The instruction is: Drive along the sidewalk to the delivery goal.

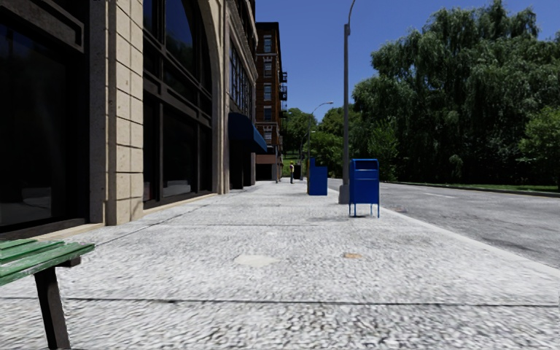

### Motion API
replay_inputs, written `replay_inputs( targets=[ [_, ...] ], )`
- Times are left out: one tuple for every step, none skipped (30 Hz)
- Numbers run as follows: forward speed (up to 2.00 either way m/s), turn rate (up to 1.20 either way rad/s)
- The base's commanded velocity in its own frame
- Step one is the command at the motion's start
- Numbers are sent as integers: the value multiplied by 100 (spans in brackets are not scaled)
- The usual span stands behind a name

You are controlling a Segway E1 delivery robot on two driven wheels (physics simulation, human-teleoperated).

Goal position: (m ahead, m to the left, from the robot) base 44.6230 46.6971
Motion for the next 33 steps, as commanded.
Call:
replay_inputs(
  targets=[
    [200, 44],
    [200, 43],
    [200, 25],
    [200, 25],
    [200, 3],
    [200, 0],
    [200, 0],
    [200, 0],
    [200, 0],
    [200, 0],
    [200, 0],
    [200, 0],
    [200, 0],
    [200, 0],
    [200, 0],
    [200, 0],
    [200, 0],
    [200, 2],
    [200, 2],
    [200, 46],
    [200, 58],
    [200, 58],
    [200, 61],
    [200, 61],
    [200, 49],
    [200, 49],
    [200, 23],
    [200, 0],
    [200, 0],
    [200, 0],
    [200, 0],
    [200, 0],
    [200, 0]
  ],
)
